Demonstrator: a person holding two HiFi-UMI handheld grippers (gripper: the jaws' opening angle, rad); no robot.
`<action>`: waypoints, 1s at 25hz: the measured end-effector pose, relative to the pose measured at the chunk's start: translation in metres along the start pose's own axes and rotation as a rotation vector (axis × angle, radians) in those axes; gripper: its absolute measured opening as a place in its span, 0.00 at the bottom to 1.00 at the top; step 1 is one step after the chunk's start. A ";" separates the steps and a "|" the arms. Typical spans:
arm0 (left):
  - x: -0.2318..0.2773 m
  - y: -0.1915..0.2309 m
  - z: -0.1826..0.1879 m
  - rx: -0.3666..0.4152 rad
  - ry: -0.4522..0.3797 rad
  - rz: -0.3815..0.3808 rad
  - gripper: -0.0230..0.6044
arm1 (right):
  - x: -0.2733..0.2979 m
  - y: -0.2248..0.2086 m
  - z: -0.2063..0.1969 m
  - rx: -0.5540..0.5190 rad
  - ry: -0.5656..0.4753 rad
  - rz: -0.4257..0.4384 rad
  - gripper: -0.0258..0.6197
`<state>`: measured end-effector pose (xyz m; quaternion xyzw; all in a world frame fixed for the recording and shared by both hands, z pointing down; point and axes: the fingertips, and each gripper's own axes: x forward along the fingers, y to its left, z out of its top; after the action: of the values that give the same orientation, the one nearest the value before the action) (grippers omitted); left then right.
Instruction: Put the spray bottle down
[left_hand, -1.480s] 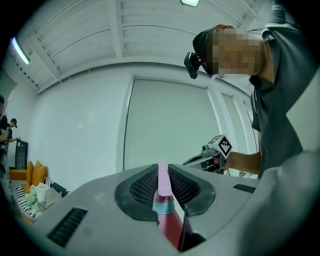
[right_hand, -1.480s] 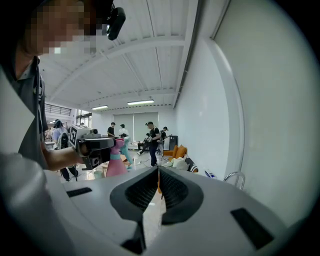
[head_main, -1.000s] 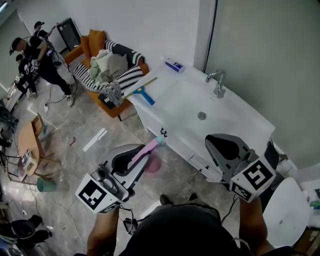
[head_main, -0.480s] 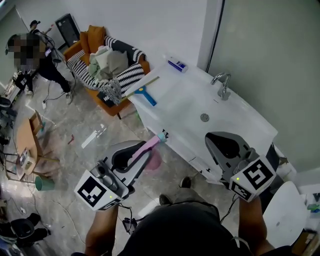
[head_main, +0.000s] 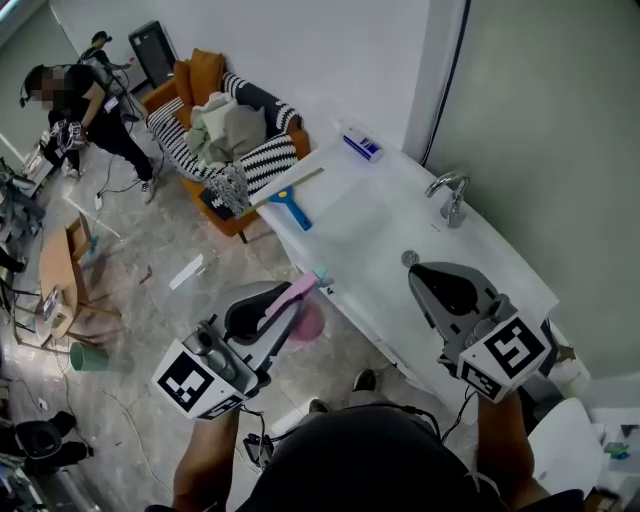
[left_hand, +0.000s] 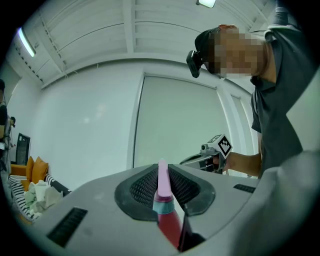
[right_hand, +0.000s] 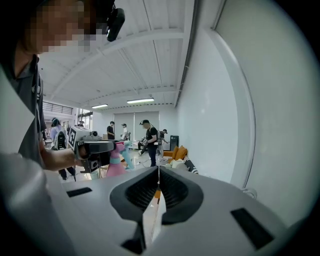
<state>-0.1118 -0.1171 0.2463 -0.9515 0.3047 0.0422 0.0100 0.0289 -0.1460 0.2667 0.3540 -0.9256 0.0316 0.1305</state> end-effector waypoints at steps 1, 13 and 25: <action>0.006 0.001 -0.002 0.000 0.003 0.006 0.13 | 0.001 -0.006 -0.001 0.001 -0.001 0.007 0.06; 0.065 0.012 -0.017 0.001 0.038 0.036 0.13 | 0.003 -0.069 -0.016 0.027 -0.014 0.030 0.06; 0.088 0.055 -0.024 -0.038 0.053 -0.044 0.13 | 0.036 -0.088 -0.019 0.076 0.026 -0.030 0.06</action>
<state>-0.0707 -0.2136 0.2632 -0.9588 0.2829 0.0224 -0.0151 0.0658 -0.2326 0.2919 0.3721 -0.9165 0.0693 0.1293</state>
